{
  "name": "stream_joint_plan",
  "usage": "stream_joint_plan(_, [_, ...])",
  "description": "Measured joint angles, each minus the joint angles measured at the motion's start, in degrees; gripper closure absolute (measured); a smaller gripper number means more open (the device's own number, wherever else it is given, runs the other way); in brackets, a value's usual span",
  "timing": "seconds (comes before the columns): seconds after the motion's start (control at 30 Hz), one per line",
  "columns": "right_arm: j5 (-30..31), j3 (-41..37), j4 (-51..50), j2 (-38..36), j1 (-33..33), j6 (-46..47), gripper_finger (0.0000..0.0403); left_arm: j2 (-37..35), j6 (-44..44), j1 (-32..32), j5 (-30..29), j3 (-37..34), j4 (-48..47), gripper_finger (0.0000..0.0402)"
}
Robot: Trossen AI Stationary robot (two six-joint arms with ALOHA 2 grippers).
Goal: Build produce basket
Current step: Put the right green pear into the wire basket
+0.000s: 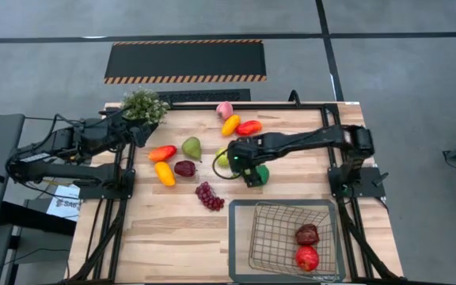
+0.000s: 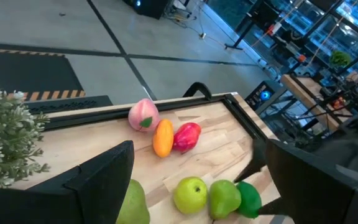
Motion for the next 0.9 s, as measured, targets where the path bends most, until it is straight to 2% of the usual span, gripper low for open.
stream_joint_plan(0.27, [-2.2, 5.2, -0.8, 8.3, -0.7, -4.6, 0.0012, 0.0, 0.0, 0.0, -0.9, 0.0, -1.3, 0.0055])
stream_joint_plan(0.47, [-3.4, 5.2, -4.7, 11.8, -1.3, -4.6, 0.0012, 0.0, 0.0, 0.0, -1.0, 0.0, -1.4, 0.0055])
stream_joint_plan(0.73, [-3.3, 5.2, -5.4, 12.7, -1.8, -3.1, 0.0013, 0.0, 0.0, 0.0, -1.4, 0.0, -1.4, 0.0055])
stream_joint_plan(0.9, [-3.4, 4.8, -7.1, 12.7, -1.8, -3.0, 0.0029, 0.0, 0.0, 0.0, -1.4, 0.0, -1.5, 0.0055])
